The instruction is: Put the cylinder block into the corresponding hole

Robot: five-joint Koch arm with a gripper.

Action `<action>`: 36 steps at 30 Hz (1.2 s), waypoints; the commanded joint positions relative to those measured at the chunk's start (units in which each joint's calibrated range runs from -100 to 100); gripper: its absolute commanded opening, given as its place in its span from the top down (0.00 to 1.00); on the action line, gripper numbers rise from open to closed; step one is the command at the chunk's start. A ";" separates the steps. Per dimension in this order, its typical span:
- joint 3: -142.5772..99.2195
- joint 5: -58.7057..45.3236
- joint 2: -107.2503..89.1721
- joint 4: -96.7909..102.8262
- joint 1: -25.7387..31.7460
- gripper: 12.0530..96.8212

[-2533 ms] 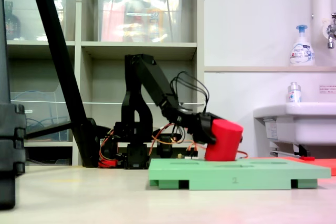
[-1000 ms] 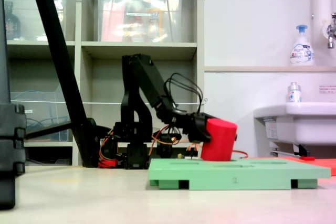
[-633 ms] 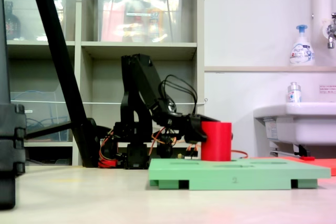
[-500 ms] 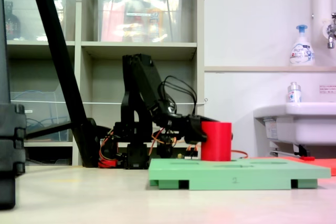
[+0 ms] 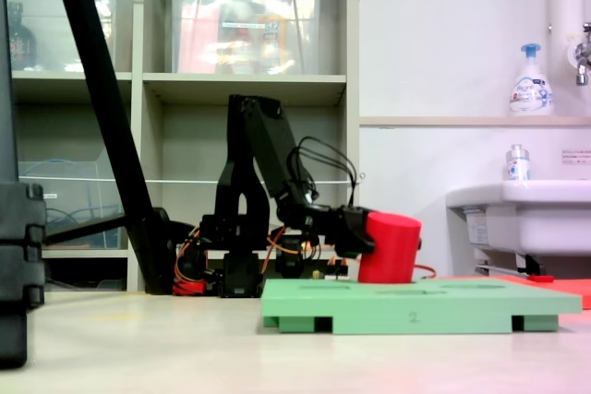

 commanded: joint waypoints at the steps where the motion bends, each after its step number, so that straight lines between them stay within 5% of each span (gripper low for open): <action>1: 3.32 -0.29 -0.28 4.07 0.20 0.60; 36: 3.42 -1.03 4.61 1.76 -0.63 0.60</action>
